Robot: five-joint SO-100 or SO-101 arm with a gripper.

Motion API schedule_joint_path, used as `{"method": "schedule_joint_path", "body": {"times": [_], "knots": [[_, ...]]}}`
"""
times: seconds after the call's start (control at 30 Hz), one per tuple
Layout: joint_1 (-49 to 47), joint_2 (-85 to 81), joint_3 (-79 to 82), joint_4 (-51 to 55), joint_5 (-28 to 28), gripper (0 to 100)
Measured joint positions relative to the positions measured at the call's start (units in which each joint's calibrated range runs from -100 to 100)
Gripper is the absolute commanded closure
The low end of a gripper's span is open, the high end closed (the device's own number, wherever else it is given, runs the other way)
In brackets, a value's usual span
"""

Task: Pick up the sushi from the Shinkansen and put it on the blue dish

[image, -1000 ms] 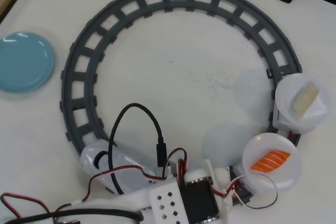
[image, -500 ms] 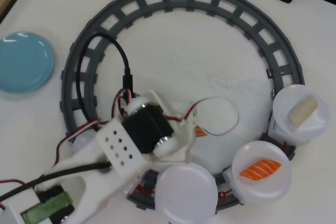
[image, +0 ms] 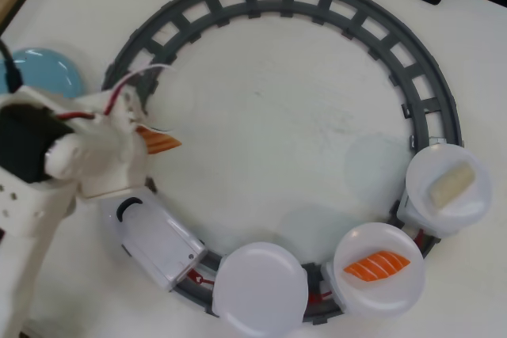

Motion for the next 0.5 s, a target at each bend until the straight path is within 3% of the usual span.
{"method": "schedule_joint_path", "body": {"times": [0.5], "knots": [[-22.07, -6.50, 28.36, -19.66, -7.97, 93]]}}
